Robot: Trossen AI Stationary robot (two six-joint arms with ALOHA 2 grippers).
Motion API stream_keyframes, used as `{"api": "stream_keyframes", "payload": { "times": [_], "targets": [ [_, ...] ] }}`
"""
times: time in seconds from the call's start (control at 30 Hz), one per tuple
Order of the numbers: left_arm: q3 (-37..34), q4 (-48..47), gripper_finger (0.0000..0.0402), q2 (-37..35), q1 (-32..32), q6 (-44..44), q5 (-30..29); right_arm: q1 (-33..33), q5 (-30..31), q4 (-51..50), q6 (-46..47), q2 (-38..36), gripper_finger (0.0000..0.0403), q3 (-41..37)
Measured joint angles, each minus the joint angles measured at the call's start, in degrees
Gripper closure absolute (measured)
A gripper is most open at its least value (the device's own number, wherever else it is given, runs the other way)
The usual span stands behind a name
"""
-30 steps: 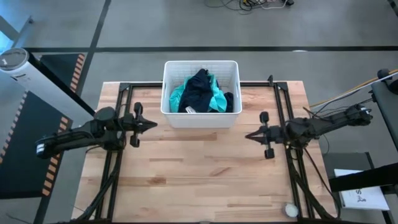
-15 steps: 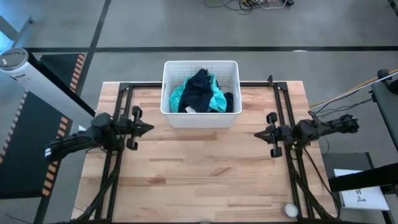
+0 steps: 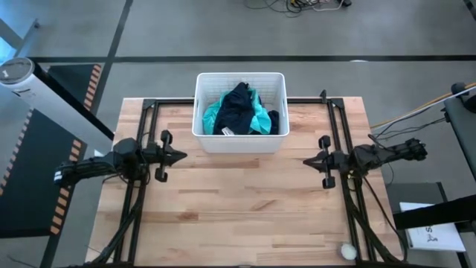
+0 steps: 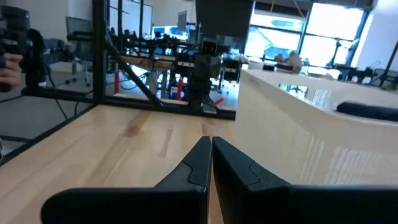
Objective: Sort clothes
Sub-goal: Return to Home Position
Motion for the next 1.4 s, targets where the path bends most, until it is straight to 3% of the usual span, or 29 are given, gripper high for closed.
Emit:
{"api": "stream_keyframes", "payload": {
  "times": [0.23,0.73,0.97,1.4],
  "targets": [
    [-0.02,-4.46,0.0401,0.25,-0.73,-0.79,-3.72,0.00,0.00,-0.01,-0.02,0.02,0.0403,-0.52],
    [-0.04,-4.51,0.0401,1.63,-0.75,-1.17,-3.67,0.00,2.86,0.55,1.92,0.09,0.0403,-1.59],
    [-0.04,-4.52,0.0401,2.63,-0.75,-0.62,-3.62,0.01,-1.70,-0.13,4.89,0.20,0.0403,-1.61],
    [-0.09,-4.42,0.0401,2.75,-0.75,-0.55,-3.48,0.00,-2.01,-0.21,3.39,0.02,0.0403,-1.64]
  ]
}}
